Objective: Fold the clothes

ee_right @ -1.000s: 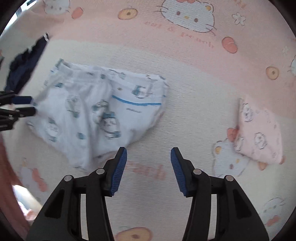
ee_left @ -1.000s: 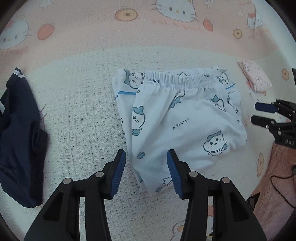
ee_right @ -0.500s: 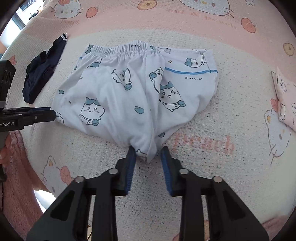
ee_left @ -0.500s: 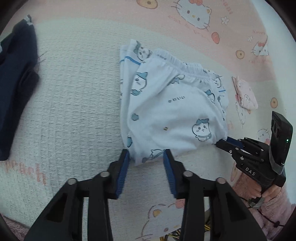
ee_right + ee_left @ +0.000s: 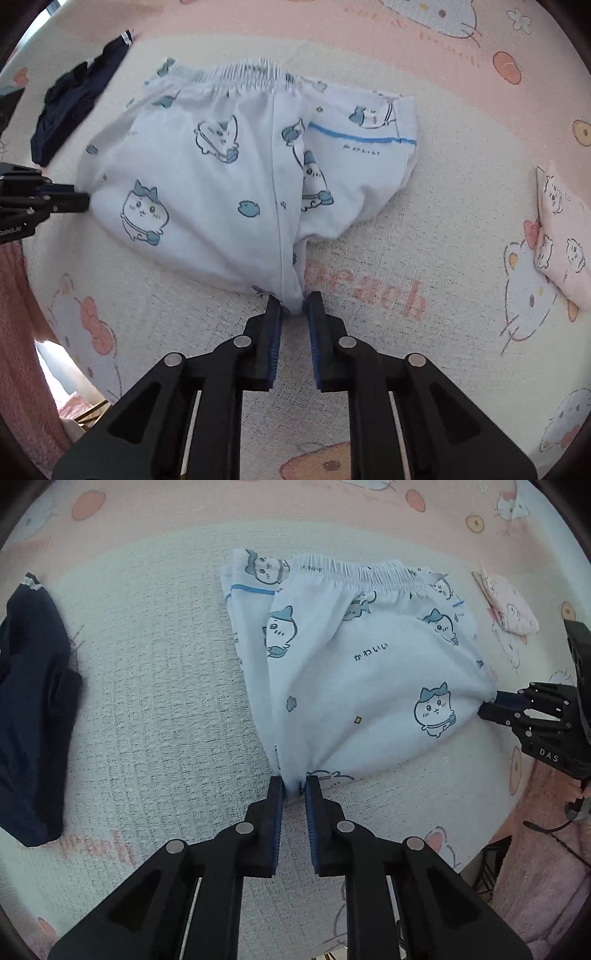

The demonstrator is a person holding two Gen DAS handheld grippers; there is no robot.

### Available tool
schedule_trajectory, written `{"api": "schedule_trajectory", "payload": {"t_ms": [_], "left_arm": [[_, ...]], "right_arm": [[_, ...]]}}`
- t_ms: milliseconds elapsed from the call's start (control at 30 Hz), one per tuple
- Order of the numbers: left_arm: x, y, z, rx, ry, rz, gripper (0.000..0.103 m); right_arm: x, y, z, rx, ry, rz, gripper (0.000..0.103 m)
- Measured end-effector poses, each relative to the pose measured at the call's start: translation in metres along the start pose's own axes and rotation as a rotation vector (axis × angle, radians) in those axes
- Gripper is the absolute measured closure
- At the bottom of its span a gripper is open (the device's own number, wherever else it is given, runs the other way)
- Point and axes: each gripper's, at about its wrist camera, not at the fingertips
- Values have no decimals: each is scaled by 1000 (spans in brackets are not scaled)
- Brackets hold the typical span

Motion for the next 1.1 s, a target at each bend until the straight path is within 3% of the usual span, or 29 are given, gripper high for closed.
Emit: {"api": "schedule_trajectory", "payload": {"t_ms": [33,200,333,400,433,467,533,567,667,733,800,933,967,1000,1033,1067,1100], "left_arm": [[-8,-2,6,-21,0,-31,86],[-30,-29,13,-14,-9,-154,85],[-20,-61,-14,58,21,-209,79],[-2,-82,-23,63,45,-191,78],[10,-85,-28,75,10,-160,78],[22,-89,-35,84,-65,-106,79],[23,-87,-24,82,-62,-82,79],[19,-85,-15,50,-46,-64,78],[3,-82,0,11,-8,-134,77],[-1,-89,1,-11,79,-189,75],[-1,-96,-6,3,98,-221,67],[10,-107,-21,48,96,-206,63],[12,-104,-20,62,85,-193,63],[16,-102,-23,78,81,-188,72],[19,-101,-27,94,77,-185,88],[18,-101,-29,103,70,-196,95],[12,-102,-31,105,61,-226,95]], "right_arm": [[-4,1,-5,23,-5,9,77],[-40,-6,-23,103,57,-85,73],[-45,-35,0,27,57,-147,69],[-32,-47,12,6,19,-147,69],[-16,-63,13,-12,22,-137,69],[-6,-71,15,-40,55,-114,69],[11,-71,9,-88,144,-58,68],[5,-66,-1,-74,116,-62,68],[-12,-61,-27,14,120,-72,68],[-20,-68,-31,62,36,-113,63],[-23,-78,-28,92,-56,-141,59],[2,-101,0,5,-24,-116,51],[10,-103,4,-8,-19,-100,52],[17,-106,8,-16,-19,-88,53],[21,-107,10,-15,-26,-84,63],[23,-109,12,-12,-34,-84,79],[21,-110,13,-5,-44,-92,84]]}}
Point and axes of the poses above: each gripper's, at about its wrist camera, not at the fingertips, and x roughly the way its jaws point, z to its left, y to its underside, and after that the axes turned 1 degree about x, right-handed
